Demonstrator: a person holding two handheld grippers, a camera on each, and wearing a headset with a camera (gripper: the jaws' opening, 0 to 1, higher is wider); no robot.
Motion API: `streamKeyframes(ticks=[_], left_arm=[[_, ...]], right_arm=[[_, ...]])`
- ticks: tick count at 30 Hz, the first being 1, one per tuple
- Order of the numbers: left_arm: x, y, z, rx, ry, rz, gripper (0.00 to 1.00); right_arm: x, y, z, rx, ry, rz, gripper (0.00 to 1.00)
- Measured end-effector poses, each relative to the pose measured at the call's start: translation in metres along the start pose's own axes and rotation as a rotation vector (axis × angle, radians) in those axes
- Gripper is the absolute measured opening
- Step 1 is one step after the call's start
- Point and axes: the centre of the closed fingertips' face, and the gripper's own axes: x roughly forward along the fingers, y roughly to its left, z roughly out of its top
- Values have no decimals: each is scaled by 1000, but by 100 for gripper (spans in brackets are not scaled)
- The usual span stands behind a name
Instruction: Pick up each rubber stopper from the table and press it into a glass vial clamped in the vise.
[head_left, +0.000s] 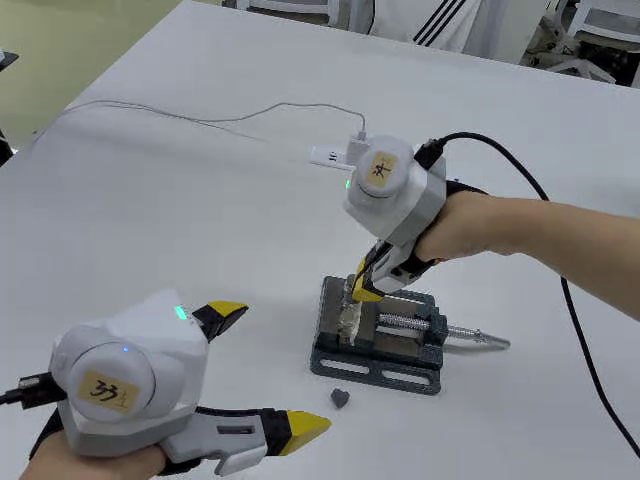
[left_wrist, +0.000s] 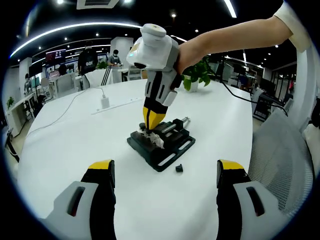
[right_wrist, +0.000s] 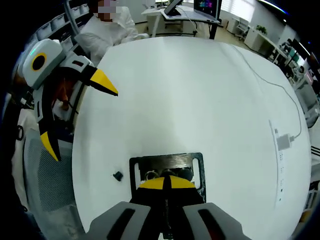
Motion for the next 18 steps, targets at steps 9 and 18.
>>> streamKeyframes(ticks=[9, 18], left_arm=[[-3, -1, 2, 13, -3, -2, 82], [-6, -2, 2, 16, -4, -3, 82]], right_arm=[[-3, 8, 4, 17, -70, -20, 0], [-1, 0, 5, 0, -73, -44, 0]])
